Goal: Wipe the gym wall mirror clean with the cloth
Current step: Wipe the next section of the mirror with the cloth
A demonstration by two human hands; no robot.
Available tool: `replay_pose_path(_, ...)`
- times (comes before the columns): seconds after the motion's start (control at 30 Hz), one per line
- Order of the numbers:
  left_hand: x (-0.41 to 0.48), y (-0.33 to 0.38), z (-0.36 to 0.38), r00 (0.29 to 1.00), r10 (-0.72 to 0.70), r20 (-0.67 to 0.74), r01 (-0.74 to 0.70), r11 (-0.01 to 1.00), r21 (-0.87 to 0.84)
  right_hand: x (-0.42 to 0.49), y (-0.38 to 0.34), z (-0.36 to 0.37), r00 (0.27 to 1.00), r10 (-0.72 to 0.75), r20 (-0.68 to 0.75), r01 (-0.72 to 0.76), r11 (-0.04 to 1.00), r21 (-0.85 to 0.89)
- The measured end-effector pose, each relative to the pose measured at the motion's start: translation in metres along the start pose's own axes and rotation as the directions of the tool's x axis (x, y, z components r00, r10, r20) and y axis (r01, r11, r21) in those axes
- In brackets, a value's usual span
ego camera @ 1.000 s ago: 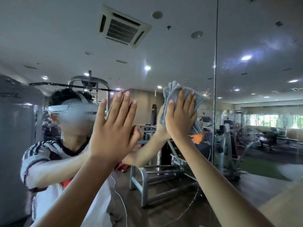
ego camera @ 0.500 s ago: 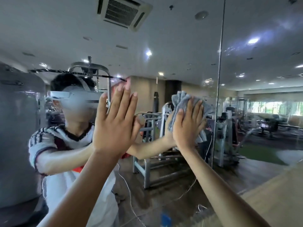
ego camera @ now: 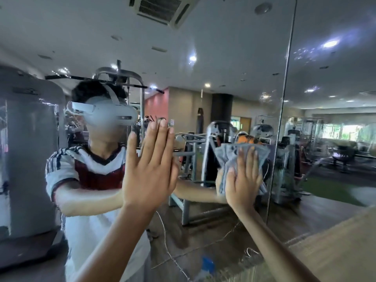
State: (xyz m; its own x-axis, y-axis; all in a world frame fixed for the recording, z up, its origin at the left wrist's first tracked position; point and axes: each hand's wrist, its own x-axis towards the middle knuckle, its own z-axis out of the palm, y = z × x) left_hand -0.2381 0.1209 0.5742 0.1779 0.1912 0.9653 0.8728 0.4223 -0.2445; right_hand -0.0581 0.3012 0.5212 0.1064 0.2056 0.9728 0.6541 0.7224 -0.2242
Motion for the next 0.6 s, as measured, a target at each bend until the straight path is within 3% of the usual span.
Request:
replay_pose_path(0.07,-0.003,0.002,0.002,1.000,0.002,0.008,-0.002,1.000,-0.001,0.030,-0.024,0.005,0.979,0.196,-0.049,-0.196,0.980,-0.012)
replay_pose_path(0.17,-0.002,-0.001,0.002,1.000,0.003,0.000,-0.003,1.000,-0.024,0.052,-0.065,0.011,0.961,0.262,-0.088,-0.263,0.965,-0.004)
replay_pose_path(0.23,-0.004,-0.001,0.001,1.000,0.005,-0.006,-0.005,0.999,-0.036,0.043,-0.082,0.009,0.978,0.184,-0.096,-0.187,0.982,-0.023)
replay_pose_path(0.3,-0.012,-0.001,0.000,1.000,0.005,0.000,-0.005,0.999,-0.040,0.015,-0.085,0.005,0.998,0.009,-0.067,-0.011,0.999,-0.040)
replay_pose_path(0.37,-0.028,0.000,0.001,1.000,0.024,0.011,-0.023,0.999,-0.022,-0.026,-0.067,0.002,0.975,-0.224,0.003,0.224,0.974,-0.019)
replay_pose_path(0.43,-0.043,0.001,0.000,0.999,0.044,0.025,-0.044,0.999,-0.020,-0.061,-0.033,0.000,0.942,-0.329,0.073,0.330,0.944,-0.014)
replay_pose_path(0.47,-0.048,0.001,0.000,0.998,0.052,0.036,-0.051,0.998,-0.024,-0.070,-0.017,-0.002,0.957,-0.277,0.089,0.281,0.959,-0.025)
replay_pose_path(0.53,-0.054,0.002,-0.001,0.996,0.064,0.060,-0.063,0.998,-0.018,-0.062,0.000,-0.005,0.997,0.011,0.076,-0.009,1.000,-0.022)
replay_pose_path(0.6,-0.054,0.004,-0.001,0.996,0.058,0.072,-0.058,0.998,0.000,-0.029,-0.009,-0.002,0.959,0.280,0.042,-0.281,0.960,0.006)
